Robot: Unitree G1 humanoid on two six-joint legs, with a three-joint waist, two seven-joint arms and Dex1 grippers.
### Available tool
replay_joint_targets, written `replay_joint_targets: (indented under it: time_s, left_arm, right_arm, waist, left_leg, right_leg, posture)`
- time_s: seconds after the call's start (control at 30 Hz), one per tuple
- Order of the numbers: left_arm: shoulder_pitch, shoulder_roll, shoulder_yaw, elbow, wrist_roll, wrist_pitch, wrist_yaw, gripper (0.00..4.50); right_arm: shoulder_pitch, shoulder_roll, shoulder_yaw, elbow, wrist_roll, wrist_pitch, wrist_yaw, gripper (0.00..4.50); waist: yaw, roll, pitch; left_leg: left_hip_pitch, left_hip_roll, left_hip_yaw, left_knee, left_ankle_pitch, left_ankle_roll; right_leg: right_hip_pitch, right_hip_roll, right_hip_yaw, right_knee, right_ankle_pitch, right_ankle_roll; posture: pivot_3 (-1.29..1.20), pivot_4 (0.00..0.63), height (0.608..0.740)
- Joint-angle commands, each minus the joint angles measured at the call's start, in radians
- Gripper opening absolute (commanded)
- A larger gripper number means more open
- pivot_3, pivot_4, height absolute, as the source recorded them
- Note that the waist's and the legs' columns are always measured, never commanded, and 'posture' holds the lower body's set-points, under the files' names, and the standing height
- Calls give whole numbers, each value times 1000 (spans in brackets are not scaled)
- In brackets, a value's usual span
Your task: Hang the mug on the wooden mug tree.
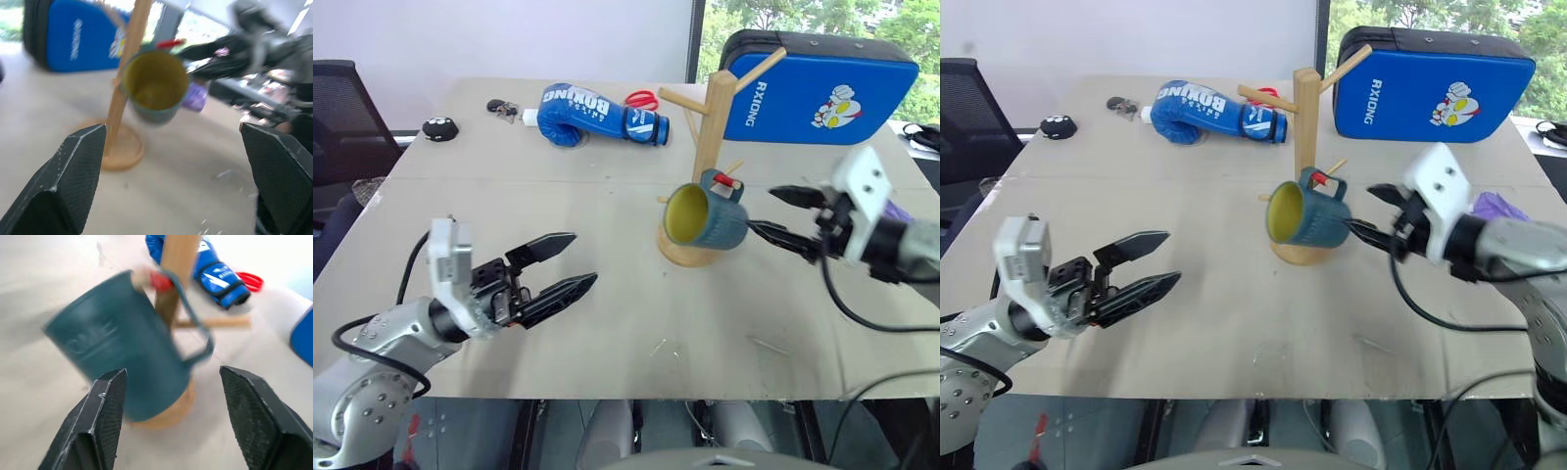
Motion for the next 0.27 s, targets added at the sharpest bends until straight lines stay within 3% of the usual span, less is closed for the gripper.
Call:
replay_joint_targets:
  time_s: [0.03,0.27]
  left_arm:
    - [19,-2,-1,30,98,-43,17,4500]
    - [104,24,5,109,206,-78,-64,4500]
  right_arm:
    - [204,24,-113,5,-2,-198,115,3015]
    - [533,59,-124,142,-168,-522,162,3015]
  waist:
    - [3,0,0]
    - [-5,0,0]
  left_leg:
    - [0,0,0,0,0,0]
    - [3,1,2,1,0,0]
  right_leg:
    - [0,0,0,0,0,0]
    - [1,1,2,1,-3,-1]
  posture:
    - [0,150,740]
    - [0,150,740]
